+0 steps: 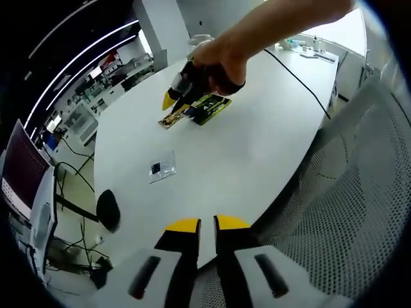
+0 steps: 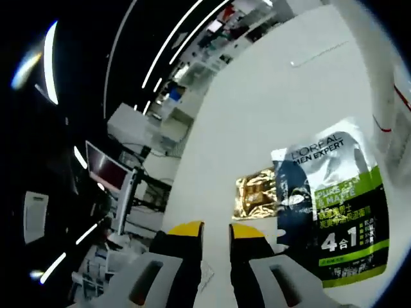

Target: Arrange the skincare products in the storage area until every visible bottle or jar stands upright without overlapping.

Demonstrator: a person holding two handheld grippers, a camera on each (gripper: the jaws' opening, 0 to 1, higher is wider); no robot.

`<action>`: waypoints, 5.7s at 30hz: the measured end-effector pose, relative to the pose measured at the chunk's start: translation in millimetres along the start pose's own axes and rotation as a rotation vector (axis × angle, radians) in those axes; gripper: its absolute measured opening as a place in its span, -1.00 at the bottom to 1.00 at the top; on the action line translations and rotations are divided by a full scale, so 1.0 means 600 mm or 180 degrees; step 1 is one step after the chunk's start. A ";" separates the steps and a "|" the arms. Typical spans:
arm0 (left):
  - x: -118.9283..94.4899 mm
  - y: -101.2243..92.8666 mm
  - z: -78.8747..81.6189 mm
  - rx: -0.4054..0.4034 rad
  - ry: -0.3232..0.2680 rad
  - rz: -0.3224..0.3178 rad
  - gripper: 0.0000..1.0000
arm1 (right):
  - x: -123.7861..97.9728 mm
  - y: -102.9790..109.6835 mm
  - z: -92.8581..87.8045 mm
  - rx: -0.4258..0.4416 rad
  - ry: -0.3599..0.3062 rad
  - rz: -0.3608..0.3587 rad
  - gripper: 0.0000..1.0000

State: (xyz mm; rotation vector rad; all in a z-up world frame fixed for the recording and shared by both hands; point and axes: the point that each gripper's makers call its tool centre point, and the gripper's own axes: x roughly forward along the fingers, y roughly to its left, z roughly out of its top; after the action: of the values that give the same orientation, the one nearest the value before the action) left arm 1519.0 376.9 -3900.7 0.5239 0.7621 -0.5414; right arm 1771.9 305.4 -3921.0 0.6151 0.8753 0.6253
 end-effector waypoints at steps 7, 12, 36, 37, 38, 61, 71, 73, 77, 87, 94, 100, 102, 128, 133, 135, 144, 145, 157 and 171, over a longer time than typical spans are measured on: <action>0.000 0.002 -0.003 -0.0006 0.0025 0.0010 -0.92 | 0.008 0.011 0.010 -0.0641 0.0277 -0.0004 -0.68; 0.001 0.001 -0.006 0.0005 0.0053 0.0009 -0.93 | 0.012 0.002 0.016 -0.1036 0.0433 -0.0089 -0.60; 0.005 0.011 -0.010 -0.0072 0.0087 0.0074 -0.95 | 0.042 -0.046 0.072 -0.2530 0.1246 -0.0475 -0.31; 0.006 0.011 -0.011 -0.0072 0.0095 0.0070 -0.96 | 0.042 -0.050 0.074 -0.2581 0.1291 -0.0490 -0.30; 0.006 0.011 -0.012 -0.0072 0.0104 0.0069 -0.96 | 0.041 -0.054 0.073 -0.2662 0.1346 -0.0497 -0.29; 0.008 0.003 -0.023 -0.0068 0.0227 0.0009 -0.97 | 0.084 -0.069 0.032 -0.3846 0.2088 -0.0275 -0.41; 0.009 0.005 -0.025 -0.0075 0.0231 0.0023 -0.98 | 0.085 0.069 -0.095 -0.3062 0.2221 0.0450 -0.22; 0.009 0.004 -0.025 -0.0073 0.0233 0.0022 -0.97 | 0.085 0.078 -0.124 -0.3162 0.2230 0.0437 -0.25; 0.009 0.005 -0.024 -0.0071 0.0228 0.0025 -0.98 | 0.074 0.085 -0.186 -0.3303 0.2124 0.0187 -0.19; 0.008 0.009 -0.022 -0.0069 0.0194 0.0064 -0.98 | 0.091 0.058 -0.208 -0.3899 0.2054 -0.0164 -0.08; 0.005 0.012 -0.017 -0.0066 0.0149 0.0094 -0.98 | 0.090 0.063 -0.214 -0.3896 0.2022 -0.0038 -0.20; 0.004 0.013 -0.013 -0.0046 0.0112 0.0102 -0.98 | 0.073 0.068 -0.224 -0.4119 0.2132 0.0016 -0.22; 0.003 0.013 -0.012 -0.0042 0.0096 0.0108 -0.98 | 0.071 0.069 -0.224 -0.4179 0.2132 0.0028 -0.22; -0.017 0.019 0.030 -0.0181 -0.0398 0.0131 -0.89 | -0.124 0.105 -0.247 -0.4412 0.1494 0.0127 -0.21; -0.013 0.006 0.031 -0.0178 -0.0411 0.0015 -0.78 | -0.158 0.111 -0.272 -0.4357 0.1425 0.0130 -0.21; -0.019 -0.002 0.043 -0.0212 -0.0502 -0.0052 -0.76 | -0.173 0.126 -0.276 -0.4381 0.1333 0.0149 -0.21; -0.035 -0.019 0.082 -0.0476 -0.0870 -0.0302 -0.59 | -0.230 0.145 -0.283 -0.4606 0.0971 0.0101 -0.21; -0.036 -0.021 0.085 -0.0516 -0.0894 -0.0331 -0.57 | -0.232 0.146 -0.282 -0.4648 0.0932 0.0096 -0.21; -0.050 -0.035 0.115 -0.0987 -0.1188 -0.0700 -0.40 | -0.249 0.149 -0.295 -0.5160 0.0645 0.0108 -0.21; -0.050 -0.052 0.108 -0.1089 -0.1064 -0.0913 -0.62 | -0.252 0.231 -0.340 -0.6072 0.0184 0.0535 -0.21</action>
State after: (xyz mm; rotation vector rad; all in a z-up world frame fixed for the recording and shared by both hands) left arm 1513.5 321.6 -3845.7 0.0018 0.5936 -0.7254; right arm 1493.5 336.3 -3848.5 -1.0699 -0.0076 1.2797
